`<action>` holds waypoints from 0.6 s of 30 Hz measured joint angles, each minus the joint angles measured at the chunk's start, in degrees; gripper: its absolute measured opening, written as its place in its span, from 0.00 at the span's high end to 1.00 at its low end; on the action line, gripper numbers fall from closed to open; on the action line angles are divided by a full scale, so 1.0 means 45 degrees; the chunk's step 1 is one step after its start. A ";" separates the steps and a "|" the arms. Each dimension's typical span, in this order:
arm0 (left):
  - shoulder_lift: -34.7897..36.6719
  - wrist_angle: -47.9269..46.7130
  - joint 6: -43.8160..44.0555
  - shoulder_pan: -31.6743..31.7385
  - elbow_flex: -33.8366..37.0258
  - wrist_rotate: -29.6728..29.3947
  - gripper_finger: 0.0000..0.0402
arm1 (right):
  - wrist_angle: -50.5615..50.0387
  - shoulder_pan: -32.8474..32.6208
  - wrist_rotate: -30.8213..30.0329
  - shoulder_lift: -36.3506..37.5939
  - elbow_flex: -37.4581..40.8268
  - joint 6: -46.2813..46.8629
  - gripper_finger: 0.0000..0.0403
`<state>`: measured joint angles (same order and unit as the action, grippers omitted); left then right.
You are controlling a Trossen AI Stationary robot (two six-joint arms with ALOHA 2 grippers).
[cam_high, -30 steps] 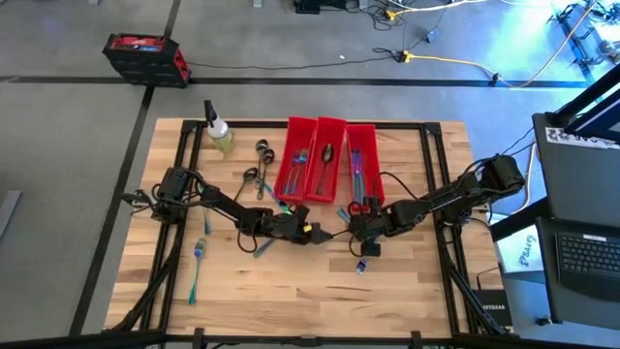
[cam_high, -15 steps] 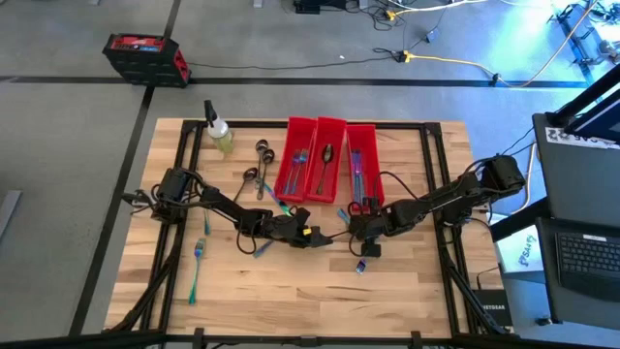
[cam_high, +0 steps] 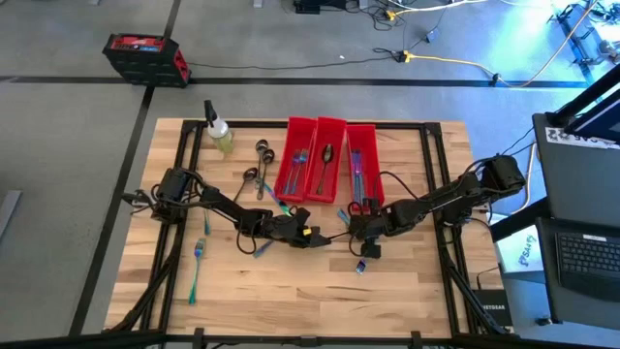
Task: Sort silverware
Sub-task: Put the black spoon into the middle red silverware bin
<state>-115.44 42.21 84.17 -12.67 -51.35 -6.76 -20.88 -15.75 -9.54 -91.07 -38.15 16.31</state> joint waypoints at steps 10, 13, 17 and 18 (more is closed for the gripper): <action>-0.0005 0.0070 -0.0241 -0.0073 0.0005 -0.0084 0.77 | -0.0017 -0.0015 -0.0303 0.0000 0.0000 0.0799 1.00; -0.0005 0.0070 -0.0232 -0.0082 0.0010 -0.0284 0.77 | -0.0019 -0.0015 -0.0301 0.0000 0.0000 0.0801 1.00; -0.0010 0.0060 -0.0093 -0.0092 0.0010 -0.0750 0.77 | -0.0015 -0.0010 -0.0296 0.0000 0.0000 0.0797 1.00; -0.0010 0.0046 -0.0047 -0.0092 0.0010 -0.0784 0.77 | -0.0015 -0.0010 -0.0300 0.0000 0.0000 0.0797 1.00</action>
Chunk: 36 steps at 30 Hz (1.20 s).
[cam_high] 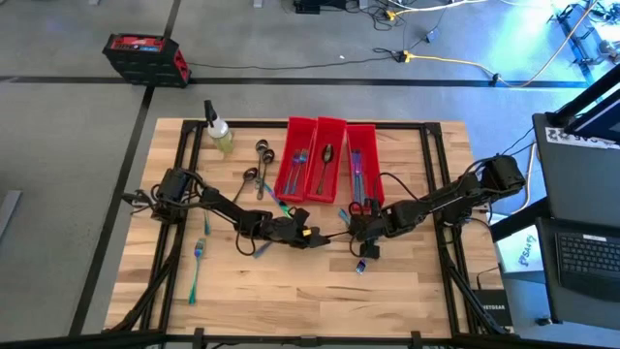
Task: Sort silverware
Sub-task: Put the black spoon into the middle red silverware bin
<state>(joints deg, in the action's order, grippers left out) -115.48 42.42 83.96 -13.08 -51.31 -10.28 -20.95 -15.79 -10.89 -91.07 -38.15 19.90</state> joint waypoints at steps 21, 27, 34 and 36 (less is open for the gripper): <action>0.0000 -0.0194 0.0045 0.0291 -0.0005 -0.1008 0.77 | 0.0036 0.0000 -0.0015 0.0000 0.0000 -0.0005 1.00; 0.0000 -0.0327 0.0250 0.0301 -0.0005 -0.1249 0.77 | 0.0049 0.0005 -0.0015 0.0000 0.0005 -0.0005 1.00; 0.0010 -0.0707 0.0896 0.0325 -0.0029 -0.1445 0.77 | 0.0058 0.0005 -0.0015 -0.0005 0.0000 -0.0010 1.00; 0.0010 -0.0763 0.0991 0.0325 -0.0029 -0.1460 0.77 | 0.0070 0.0005 -0.0015 -0.0005 -0.0005 -0.0010 1.00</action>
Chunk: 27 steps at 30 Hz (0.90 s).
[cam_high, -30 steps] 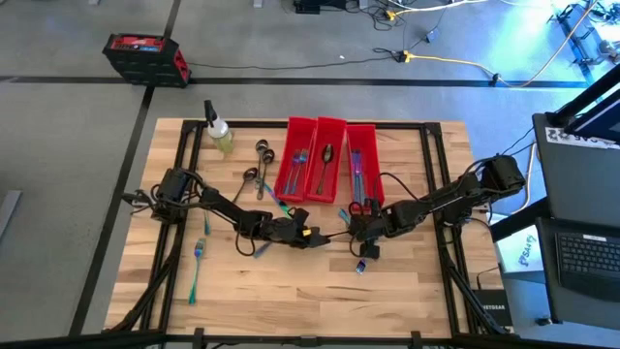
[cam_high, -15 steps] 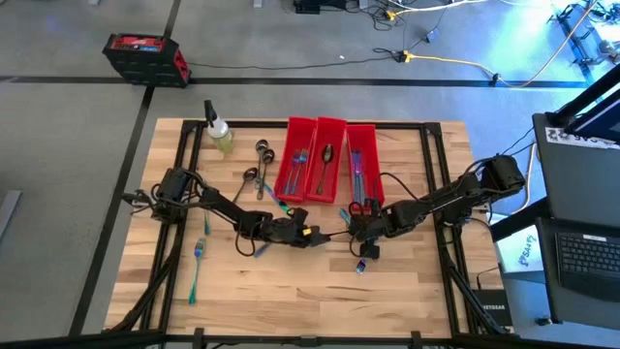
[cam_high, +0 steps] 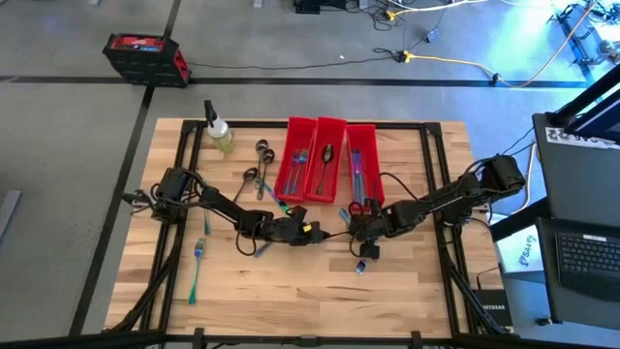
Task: Sort silverware
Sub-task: Put the black spoon into the middle red silverware bin
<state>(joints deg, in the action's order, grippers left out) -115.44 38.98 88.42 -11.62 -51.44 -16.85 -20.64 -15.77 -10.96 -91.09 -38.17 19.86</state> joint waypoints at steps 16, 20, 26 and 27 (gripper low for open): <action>0.0000 0.0107 -0.0574 -0.0005 0.0024 0.0823 0.77 | 0.0013 0.0010 0.0005 0.0000 -0.0005 0.0000 1.00; 0.0000 0.0021 -0.0690 -0.0015 0.0015 0.0931 0.77 | 0.0013 0.0005 0.0005 0.0000 -0.0005 -0.0005 1.00; 0.0000 0.0058 -0.0898 -0.0029 0.0019 0.1046 0.77 | 0.0011 0.0005 0.0005 0.0000 -0.0005 0.0000 1.00; 0.0000 0.0063 -0.0941 -0.0024 0.0019 0.1108 0.77 | 0.0013 0.0005 0.0005 0.0000 -0.0005 0.0000 1.00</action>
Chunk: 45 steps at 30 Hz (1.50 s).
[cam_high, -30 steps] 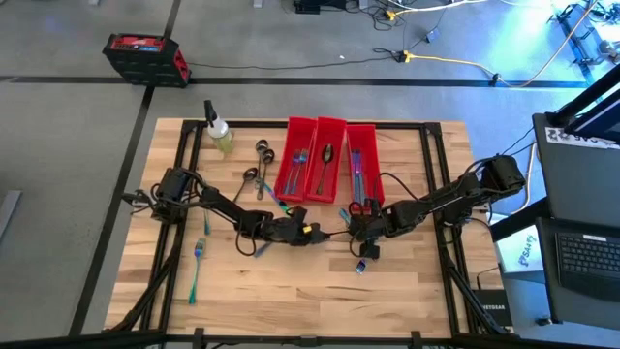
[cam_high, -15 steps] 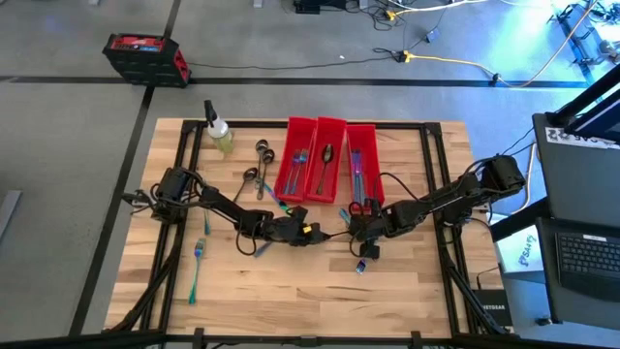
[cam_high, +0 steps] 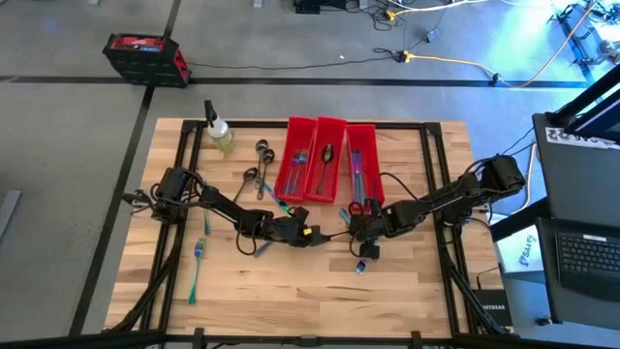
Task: Sort silverware
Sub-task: Put the black spoon into the middle red silverware bin
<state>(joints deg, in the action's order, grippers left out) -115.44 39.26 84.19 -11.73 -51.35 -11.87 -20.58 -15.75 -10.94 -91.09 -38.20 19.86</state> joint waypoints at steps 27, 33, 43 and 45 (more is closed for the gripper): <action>-0.0005 0.0170 -0.0337 -0.0034 0.0029 -0.0589 0.91 | -0.0005 -0.0005 0.0000 0.0000 -0.0005 -0.0005 1.00; -0.0005 0.0170 -0.0218 -0.0034 0.0029 -0.0657 0.80 | -0.0005 -0.0005 0.0000 -0.0005 -0.0005 -0.0005 1.00; -0.0005 0.0030 0.0150 -0.0015 0.0005 -0.0697 0.62 | 0.0000 -0.0005 0.0005 -0.0005 -0.0005 -0.0021 1.00; -0.0005 0.0035 0.0144 -0.0014 0.0005 -0.0697 0.60 | 0.0000 -0.0005 0.0005 -0.0005 -0.0005 -0.0019 1.00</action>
<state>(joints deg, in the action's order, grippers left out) -115.46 39.42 84.84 -11.79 -51.33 -15.00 -20.58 -15.77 -10.92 -91.11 -38.22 19.77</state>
